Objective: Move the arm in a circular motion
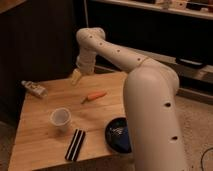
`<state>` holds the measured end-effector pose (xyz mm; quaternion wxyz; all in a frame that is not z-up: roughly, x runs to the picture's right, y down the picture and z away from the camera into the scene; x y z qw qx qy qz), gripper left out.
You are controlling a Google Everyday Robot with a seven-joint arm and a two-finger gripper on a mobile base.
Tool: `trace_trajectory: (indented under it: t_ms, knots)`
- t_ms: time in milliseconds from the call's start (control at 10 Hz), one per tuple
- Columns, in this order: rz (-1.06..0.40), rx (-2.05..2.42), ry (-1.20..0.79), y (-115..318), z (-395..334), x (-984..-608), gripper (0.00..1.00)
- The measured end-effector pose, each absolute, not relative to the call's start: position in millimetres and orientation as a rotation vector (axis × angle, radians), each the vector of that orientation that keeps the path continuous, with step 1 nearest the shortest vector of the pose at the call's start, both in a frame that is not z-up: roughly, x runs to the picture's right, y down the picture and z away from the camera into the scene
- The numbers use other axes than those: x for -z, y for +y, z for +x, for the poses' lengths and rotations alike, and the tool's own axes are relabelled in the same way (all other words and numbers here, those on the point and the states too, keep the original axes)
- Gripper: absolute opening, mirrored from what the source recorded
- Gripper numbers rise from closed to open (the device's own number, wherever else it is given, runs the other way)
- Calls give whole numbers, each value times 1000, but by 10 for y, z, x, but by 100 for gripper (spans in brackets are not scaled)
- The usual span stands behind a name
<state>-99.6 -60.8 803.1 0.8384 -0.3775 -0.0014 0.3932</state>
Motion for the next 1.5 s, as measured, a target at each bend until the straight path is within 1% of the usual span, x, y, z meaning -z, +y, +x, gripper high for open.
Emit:
trace_trajectory:
  t_ms: [200,400,700,900,1100,1200,1500]
  knots:
    - [-793,-939,33,-505,-327,-8094,80]
    - [-790,-1010,57,-383,122,-8101,80]
    - [-785,-1130,107,-69,882,-8047,80]
    - [-776,-1200,134,169,1315,-7943,80]
    - [-767,-1266,158,472,1715,-7748,80]
    - [-765,-1292,171,715,1918,-7560,80]
    - [-787,-1214,163,1324,1902,-7015,80]
